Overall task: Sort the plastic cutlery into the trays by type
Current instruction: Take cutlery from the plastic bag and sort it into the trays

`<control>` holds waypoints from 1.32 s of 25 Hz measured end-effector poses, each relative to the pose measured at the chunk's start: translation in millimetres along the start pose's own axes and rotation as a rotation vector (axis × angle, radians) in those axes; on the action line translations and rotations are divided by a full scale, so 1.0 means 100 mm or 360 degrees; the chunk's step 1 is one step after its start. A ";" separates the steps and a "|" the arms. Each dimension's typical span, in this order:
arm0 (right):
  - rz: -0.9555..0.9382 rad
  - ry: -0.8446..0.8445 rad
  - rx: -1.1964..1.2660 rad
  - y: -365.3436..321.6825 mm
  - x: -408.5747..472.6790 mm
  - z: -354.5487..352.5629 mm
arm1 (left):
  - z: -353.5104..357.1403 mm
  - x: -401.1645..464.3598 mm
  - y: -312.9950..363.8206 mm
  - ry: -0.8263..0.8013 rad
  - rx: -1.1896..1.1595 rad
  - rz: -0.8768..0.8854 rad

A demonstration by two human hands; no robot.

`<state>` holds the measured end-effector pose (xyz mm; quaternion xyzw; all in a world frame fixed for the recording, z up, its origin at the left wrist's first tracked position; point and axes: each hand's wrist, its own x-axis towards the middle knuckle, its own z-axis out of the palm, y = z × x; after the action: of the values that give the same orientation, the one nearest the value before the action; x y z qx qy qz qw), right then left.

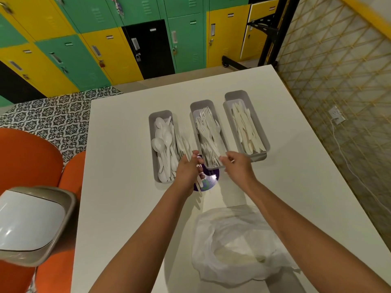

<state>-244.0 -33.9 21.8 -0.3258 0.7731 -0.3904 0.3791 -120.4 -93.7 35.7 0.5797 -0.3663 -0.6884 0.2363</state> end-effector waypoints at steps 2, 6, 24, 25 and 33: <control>0.0104 0.0207 0.0031 0.03 0.14 -0.15 | -0.01 -0.01 0.01 -0.0015 0.0048 -0.0084; 0.0221 0.0560 -0.0049 0.14 0.38 -0.44 | -0.02 0.02 -0.02 -0.0089 0.0029 -0.0158; 0.0036 0.0136 -0.0443 0.14 0.23 -0.25 | -0.05 0.05 -0.16 -0.0173 0.0115 -0.0052; 0.0004 -0.0075 -0.0343 0.09 0.16 -0.18 | -0.04 0.04 -0.16 -0.0157 0.0155 -0.0041; 0.0104 -0.0140 0.0113 -0.09 -0.09 0.22 | -0.01 -0.10 -0.16 -0.0077 0.0337 0.0133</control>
<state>-218.8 -38.6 23.7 -0.3036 0.7516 -0.3904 0.4365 -115.8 -76.3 29.5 0.5689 -0.4665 -0.6491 0.1932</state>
